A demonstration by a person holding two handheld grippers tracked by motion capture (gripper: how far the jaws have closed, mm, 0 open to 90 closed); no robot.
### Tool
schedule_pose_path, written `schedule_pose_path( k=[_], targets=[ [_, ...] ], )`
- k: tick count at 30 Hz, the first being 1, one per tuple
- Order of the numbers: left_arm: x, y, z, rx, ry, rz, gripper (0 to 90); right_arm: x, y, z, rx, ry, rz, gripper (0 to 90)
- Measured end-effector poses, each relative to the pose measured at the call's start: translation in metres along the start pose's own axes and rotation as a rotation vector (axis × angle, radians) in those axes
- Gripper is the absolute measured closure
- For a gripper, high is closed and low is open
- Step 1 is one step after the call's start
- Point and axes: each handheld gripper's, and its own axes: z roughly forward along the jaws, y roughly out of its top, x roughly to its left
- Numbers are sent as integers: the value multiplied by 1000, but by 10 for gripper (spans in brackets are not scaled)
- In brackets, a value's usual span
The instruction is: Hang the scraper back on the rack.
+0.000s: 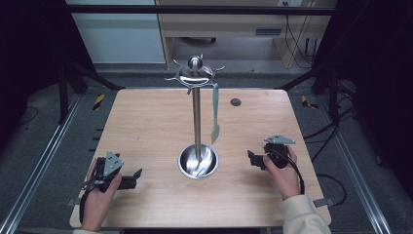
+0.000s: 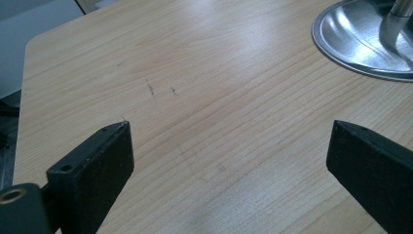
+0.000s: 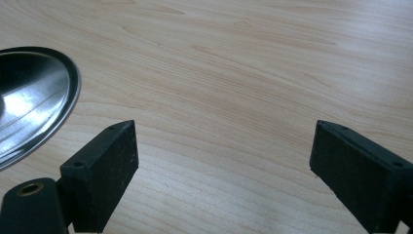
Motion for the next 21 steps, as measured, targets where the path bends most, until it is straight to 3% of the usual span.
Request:
schedule_pose_path(
  k=[11, 21],
  targets=[
    [1, -1, 1, 3, 8, 6, 32, -7, -2, 11, -18, -2, 45, 117],
    [0, 1, 4, 5, -1, 13, 32, -6, -5, 14, -39, -8, 50, 120]
  ],
)
